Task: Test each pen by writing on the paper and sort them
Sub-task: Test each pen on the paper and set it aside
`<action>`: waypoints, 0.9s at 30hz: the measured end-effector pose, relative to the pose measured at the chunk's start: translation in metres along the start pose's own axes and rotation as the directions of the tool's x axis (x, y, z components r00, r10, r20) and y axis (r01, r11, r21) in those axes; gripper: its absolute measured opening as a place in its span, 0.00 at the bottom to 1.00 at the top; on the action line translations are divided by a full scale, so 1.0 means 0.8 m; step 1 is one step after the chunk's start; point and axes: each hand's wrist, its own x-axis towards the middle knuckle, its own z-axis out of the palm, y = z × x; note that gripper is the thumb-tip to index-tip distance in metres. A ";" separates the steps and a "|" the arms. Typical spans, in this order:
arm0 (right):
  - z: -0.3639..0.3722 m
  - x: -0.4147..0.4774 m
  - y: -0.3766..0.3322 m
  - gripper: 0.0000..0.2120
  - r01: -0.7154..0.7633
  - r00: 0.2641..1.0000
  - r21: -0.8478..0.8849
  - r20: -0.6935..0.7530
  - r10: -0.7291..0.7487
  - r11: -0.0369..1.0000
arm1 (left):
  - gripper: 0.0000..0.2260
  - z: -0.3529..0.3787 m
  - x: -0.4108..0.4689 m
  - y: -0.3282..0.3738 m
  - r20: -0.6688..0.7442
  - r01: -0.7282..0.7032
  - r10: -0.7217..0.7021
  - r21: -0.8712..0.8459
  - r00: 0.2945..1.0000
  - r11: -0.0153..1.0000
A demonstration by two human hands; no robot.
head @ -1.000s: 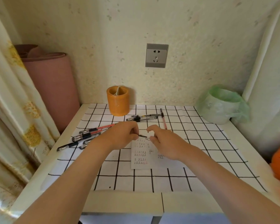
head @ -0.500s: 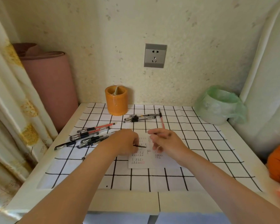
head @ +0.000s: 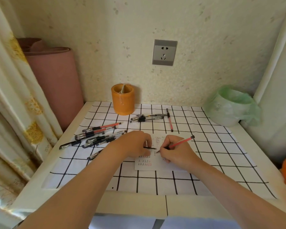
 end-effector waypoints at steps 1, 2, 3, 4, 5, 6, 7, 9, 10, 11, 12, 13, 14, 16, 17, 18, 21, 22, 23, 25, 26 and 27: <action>0.001 0.000 0.001 0.07 0.022 1.000 -0.023 0.016 -0.022 0.999 | 0.13 0.000 0.000 0.000 0.001 -0.002 0.002 0.000 1.000 1.000; 0.002 0.001 0.001 0.07 0.040 0.999 -0.038 0.030 -0.039 0.998 | 0.13 0.000 0.001 0.000 0.002 -0.005 0.005 -0.002 1.000 1.000; 0.002 0.002 0.002 0.07 0.053 0.998 -0.047 0.039 -0.051 0.997 | 0.13 0.000 0.001 -0.001 0.004 -0.006 0.006 -0.007 1.000 1.000; 0.002 0.003 0.003 0.07 0.064 0.997 -0.055 0.045 -0.062 0.996 | 0.13 0.000 0.001 -0.001 0.005 -0.006 0.006 -0.014 1.000 1.000; 0.002 0.005 0.004 0.07 0.073 0.996 -0.062 0.049 -0.070 0.995 | 0.13 0.000 0.001 -0.002 0.006 -0.005 0.005 -0.021 1.000 1.000; 0.003 0.007 0.005 0.07 0.082 0.995 -0.069 0.054 -0.078 0.994 | 0.13 0.000 0.002 -0.002 0.007 -0.004 0.004 -0.026 1.000 1.000; 0.003 0.009 0.007 0.07 0.087 0.995 -0.072 0.057 -0.083 0.994 | 0.13 0.001 0.003 -0.003 0.006 -0.004 0.005 -0.029 1.000 1.000; 0.003 0.011 0.009 0.09 0.087 0.995 -0.071 0.051 -0.084 0.994 | 0.13 0.002 0.004 -0.004 -0.001 -0.004 0.004 -0.038 1.000 0.999; 0.004 0.012 0.009 0.09 0.085 0.996 -0.070 0.047 -0.082 0.994 | 0.13 0.003 0.004 -0.004 -0.004 -0.003 0.003 -0.044 1.000 0.999; 0.004 0.012 0.010 0.09 0.086 0.996 -0.068 0.044 -0.083 0.994 | 0.13 0.003 0.004 -0.004 -0.007 -0.003 0.002 -0.049 1.000 0.999; 0.004 0.012 0.010 0.09 0.089 0.995 -0.066 0.044 -0.086 0.994 | 0.13 0.003 0.004 -0.004 -0.008 -0.003 0.003 -0.053 1.000 0.999; 0.004 0.012 0.010 0.10 0.092 0.995 -0.064 0.043 -0.089 0.994 | 0.13 0.003 0.004 -0.004 -0.007 -0.003 0.003 -0.056 1.000 0.998; 0.004 0.012 0.010 0.10 0.097 0.995 -0.068 0.041 -0.095 0.993 | 0.13 0.003 0.005 -0.005 -0.005 -0.004 0.003 -0.058 1.000 0.998; 0.005 0.012 0.010 0.12 0.110 0.993 -0.091 0.041 -0.106 0.990 | 0.13 0.002 0.005 -0.004 0.002 -0.002 0.002 -0.062 1.000 0.998; 0.005 0.013 0.011 0.13 0.114 0.993 -0.104 0.044 -0.110 0.988 | 0.13 0.002 0.005 -0.004 0.004 0.000 0.001 -0.064 1.000 0.998; 0.005 0.013 0.011 0.13 0.118 0.992 -0.119 0.046 -0.113 0.986 | 0.13 0.002 0.005 -0.004 0.006 0.002 -0.002 -0.065 1.000 0.998; 0.006 0.013 0.012 0.15 0.127 0.991 -0.137 0.049 -0.121 0.982 | 0.12 0.003 0.005 -0.004 0.000 0.007 -0.007 -0.070 1.000 0.998; 0.006 0.013 0.012 0.15 0.128 0.991 -0.137 0.050 -0.122 0.982 | 0.12 0.003 0.005 -0.005 -0.004 0.007 -0.008 -0.072 1.000 0.997; 0.006 0.013 0.013 0.15 0.127 0.991 -0.137 0.049 -0.122 0.982 | 0.12 0.004 0.005 -0.005 -0.007 0.008 -0.009 -0.075 1.000 0.997; 0.006 0.013 0.013 0.15 0.124 0.992 -0.139 0.049 -0.118 0.982 | 0.12 0.005 0.005 -0.005 -0.009 0.013 -0.013 -0.082 1.000 0.997; 0.006 0.013 0.013 0.16 0.125 0.992 -0.140 0.049 -0.119 0.982 | 0.12 0.005 0.005 -0.005 -0.008 0.014 -0.015 -0.084 1.000 0.996; 0.005 0.012 0.013 0.16 0.130 0.991 -0.136 0.048 -0.124 0.982 | 0.12 0.006 0.005 -0.005 -0.007 0.014 -0.015 -0.083 1.000 0.996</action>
